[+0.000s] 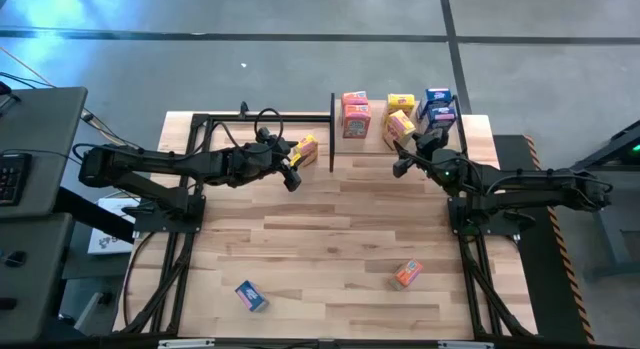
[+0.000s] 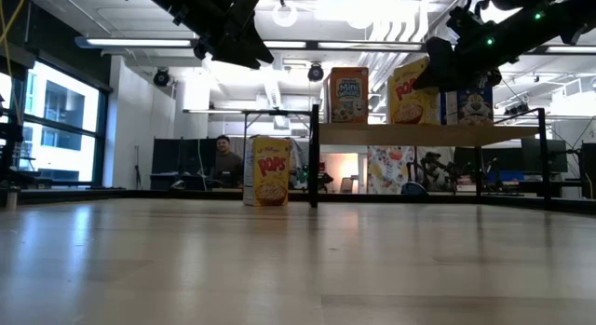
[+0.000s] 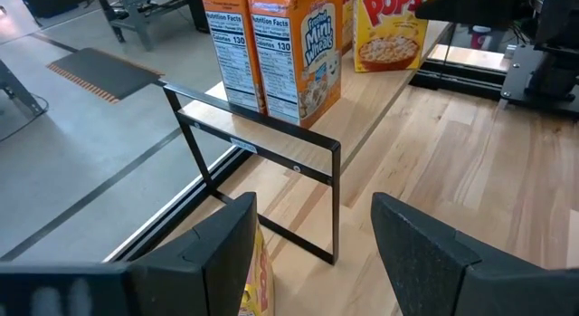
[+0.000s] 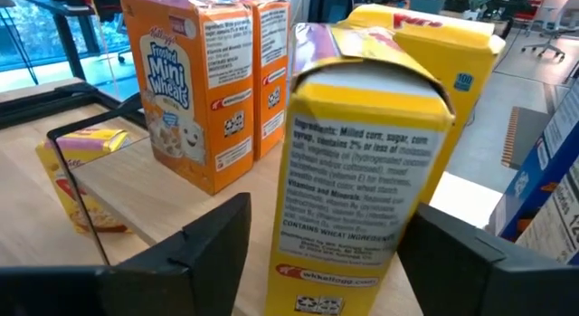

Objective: Stack cereal on shelf
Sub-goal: Put the bottom yellow cereal box on the shelf aligned with the other yellow cereal box

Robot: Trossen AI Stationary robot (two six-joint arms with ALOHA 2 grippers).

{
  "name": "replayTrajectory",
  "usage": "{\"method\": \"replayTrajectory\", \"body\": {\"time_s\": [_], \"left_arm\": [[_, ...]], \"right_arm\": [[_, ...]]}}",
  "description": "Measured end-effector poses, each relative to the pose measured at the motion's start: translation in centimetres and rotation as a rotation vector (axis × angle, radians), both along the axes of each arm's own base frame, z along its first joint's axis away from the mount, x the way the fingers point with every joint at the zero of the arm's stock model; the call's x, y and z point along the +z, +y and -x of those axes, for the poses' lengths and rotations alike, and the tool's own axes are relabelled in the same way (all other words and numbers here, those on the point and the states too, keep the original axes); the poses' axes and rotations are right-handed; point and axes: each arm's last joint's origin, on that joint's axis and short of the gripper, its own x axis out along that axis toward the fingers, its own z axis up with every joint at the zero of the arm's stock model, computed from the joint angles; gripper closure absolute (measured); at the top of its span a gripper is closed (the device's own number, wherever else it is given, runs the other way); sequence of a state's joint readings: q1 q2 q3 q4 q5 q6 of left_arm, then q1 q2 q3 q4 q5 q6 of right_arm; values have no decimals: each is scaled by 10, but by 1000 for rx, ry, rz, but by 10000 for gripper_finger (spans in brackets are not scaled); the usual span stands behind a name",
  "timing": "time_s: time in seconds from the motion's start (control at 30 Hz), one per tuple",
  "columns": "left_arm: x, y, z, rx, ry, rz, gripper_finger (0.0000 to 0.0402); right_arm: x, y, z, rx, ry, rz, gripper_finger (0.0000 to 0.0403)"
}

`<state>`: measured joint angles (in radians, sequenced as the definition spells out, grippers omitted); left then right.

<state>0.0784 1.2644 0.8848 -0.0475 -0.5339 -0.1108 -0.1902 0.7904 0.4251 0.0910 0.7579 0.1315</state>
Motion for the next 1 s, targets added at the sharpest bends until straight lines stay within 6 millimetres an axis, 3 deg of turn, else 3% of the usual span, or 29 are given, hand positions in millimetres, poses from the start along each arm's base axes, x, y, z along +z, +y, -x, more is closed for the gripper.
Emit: {"method": "replayTrajectory", "body": {"time_s": [0.6, 1.0], "left_arm": [[0, 0, 0, 0, 0, 0, 193], [0, 0, 0, 0, 0, 0, 193]], "right_arm": [[13, 3, 12, 28, -80, 20, 148], [33, 5, 18, 69, -168, 132, 148]]}}
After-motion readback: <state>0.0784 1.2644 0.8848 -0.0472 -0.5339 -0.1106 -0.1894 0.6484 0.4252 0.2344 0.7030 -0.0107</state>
